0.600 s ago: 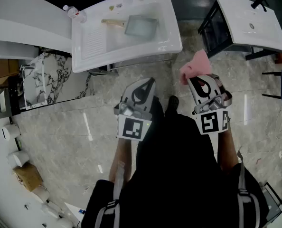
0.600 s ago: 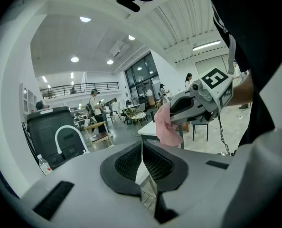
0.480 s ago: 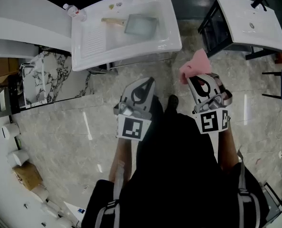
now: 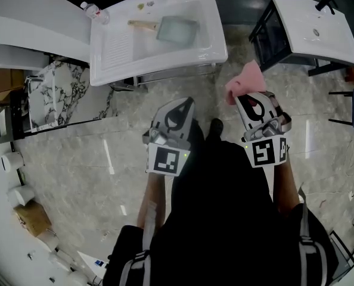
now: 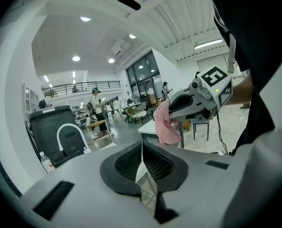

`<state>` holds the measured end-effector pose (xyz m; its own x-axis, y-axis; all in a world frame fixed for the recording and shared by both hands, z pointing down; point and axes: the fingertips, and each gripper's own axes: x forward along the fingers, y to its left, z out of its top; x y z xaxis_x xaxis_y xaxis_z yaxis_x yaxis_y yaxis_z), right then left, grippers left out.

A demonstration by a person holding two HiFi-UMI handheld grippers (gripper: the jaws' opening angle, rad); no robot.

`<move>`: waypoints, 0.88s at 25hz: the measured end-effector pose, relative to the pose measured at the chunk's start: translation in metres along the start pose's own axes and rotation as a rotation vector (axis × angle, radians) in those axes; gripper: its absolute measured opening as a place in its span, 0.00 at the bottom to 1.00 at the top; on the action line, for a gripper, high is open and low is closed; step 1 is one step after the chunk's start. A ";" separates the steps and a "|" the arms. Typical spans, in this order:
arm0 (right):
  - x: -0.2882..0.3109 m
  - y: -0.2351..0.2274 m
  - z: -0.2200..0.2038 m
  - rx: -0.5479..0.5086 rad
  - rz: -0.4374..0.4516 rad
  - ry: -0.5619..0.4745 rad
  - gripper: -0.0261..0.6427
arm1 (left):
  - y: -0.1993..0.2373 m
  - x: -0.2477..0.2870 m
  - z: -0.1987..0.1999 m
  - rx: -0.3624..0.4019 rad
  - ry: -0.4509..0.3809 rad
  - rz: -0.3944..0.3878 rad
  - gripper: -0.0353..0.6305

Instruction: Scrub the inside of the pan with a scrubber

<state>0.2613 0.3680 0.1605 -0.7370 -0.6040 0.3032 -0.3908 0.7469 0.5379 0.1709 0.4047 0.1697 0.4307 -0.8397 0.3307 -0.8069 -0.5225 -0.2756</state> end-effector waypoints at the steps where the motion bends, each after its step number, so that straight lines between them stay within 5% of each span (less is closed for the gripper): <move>1: 0.001 -0.001 0.001 0.005 -0.001 -0.008 0.10 | 0.000 0.001 -0.001 -0.008 0.002 0.003 0.11; 13: 0.048 0.001 -0.014 0.012 0.010 0.046 0.10 | 0.024 0.020 -0.043 -0.071 0.032 -0.025 0.11; 22: 0.146 -0.045 -0.019 0.013 0.033 0.116 0.10 | 0.117 0.098 -0.074 -0.079 0.067 -0.079 0.11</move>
<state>0.1818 0.2409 0.1955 -0.6814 -0.6062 0.4101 -0.3745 0.7702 0.5162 0.0886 0.2724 0.2369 0.4686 -0.7832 0.4087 -0.8020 -0.5711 -0.1749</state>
